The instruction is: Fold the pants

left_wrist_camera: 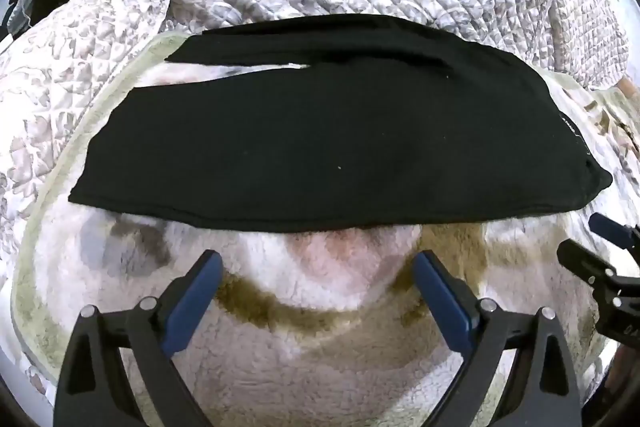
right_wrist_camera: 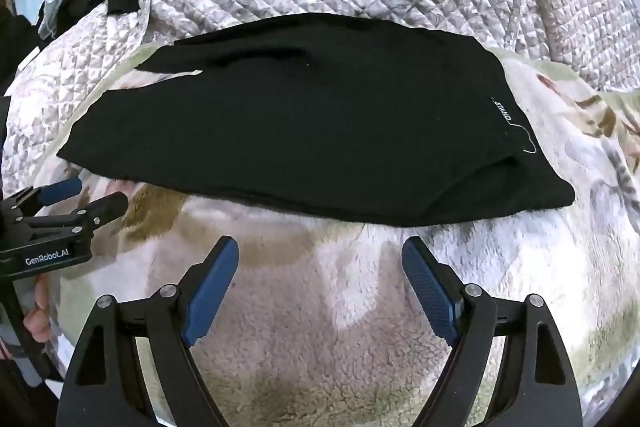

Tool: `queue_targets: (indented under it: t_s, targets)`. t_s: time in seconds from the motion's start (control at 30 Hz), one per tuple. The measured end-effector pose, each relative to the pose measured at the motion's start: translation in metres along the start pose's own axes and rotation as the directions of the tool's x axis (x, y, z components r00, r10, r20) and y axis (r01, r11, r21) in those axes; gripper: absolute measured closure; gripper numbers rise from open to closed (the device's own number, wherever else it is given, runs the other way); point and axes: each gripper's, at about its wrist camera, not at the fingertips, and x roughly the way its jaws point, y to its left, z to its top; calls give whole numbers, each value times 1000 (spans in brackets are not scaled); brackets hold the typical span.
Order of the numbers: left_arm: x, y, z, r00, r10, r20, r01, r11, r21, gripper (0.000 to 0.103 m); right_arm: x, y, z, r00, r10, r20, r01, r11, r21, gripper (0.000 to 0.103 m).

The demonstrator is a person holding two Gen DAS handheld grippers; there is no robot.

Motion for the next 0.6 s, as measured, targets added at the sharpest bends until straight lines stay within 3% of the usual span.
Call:
queue_targets:
  t_s: [0.6]
  targets:
    - [8,7,6,1000,-1,-19,1,1000,-10,5,5,-2,1,1000,-5,-15,5,1000,-8,19]
